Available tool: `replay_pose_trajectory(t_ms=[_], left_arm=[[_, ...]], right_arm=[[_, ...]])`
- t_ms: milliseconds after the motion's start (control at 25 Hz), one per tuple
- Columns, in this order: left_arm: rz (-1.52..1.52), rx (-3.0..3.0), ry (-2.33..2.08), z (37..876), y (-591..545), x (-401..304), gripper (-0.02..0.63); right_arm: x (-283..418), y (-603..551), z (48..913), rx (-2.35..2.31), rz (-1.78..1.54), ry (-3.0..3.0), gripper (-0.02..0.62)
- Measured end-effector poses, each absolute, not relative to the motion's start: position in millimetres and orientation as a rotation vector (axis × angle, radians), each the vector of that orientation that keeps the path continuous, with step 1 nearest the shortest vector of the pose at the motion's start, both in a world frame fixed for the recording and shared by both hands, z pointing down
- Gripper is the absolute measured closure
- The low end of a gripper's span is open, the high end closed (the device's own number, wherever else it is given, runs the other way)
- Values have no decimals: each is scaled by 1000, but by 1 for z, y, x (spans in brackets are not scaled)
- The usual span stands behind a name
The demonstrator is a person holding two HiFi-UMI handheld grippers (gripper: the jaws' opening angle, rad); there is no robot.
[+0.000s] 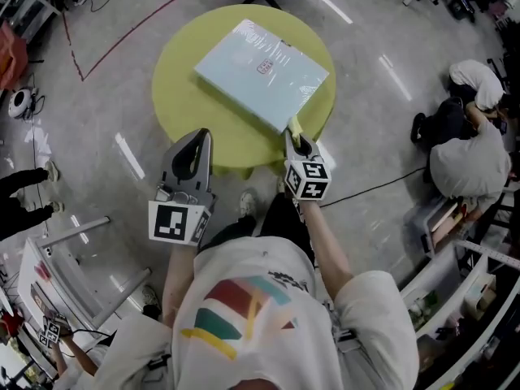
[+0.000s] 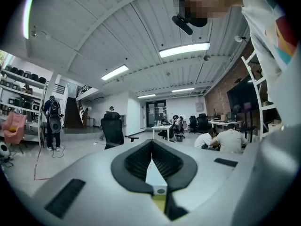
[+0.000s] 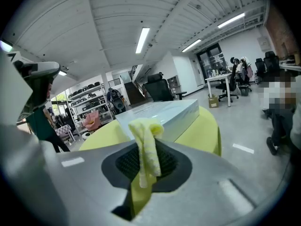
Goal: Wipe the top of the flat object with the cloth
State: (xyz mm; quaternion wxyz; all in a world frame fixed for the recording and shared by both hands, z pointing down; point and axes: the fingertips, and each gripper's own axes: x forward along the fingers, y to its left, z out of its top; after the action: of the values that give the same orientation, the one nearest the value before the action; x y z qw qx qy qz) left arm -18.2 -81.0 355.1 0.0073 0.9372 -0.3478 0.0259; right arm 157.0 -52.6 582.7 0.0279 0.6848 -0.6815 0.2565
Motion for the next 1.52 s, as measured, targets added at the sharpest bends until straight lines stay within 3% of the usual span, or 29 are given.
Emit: replay_pose_trajectory(t_ms=[480, 800, 1120, 1520], left_arm=[[53, 2976, -1017, 344, -73, -27, 591], [-44, 2914, -1081, 333, -87, -20, 591], [-138, 2891, -1122, 305, -96, -12, 591], [-221, 2944, -1358, 244, -111, -12, 591]], right_arm=[[121, -27, 581, 2136, 789, -2115, 569], [154, -31, 571, 2157, 744, -1966, 569], [212, -77, 423, 2324, 333, -1933, 569], [186, -70, 269, 2411, -135, -2023, 569]])
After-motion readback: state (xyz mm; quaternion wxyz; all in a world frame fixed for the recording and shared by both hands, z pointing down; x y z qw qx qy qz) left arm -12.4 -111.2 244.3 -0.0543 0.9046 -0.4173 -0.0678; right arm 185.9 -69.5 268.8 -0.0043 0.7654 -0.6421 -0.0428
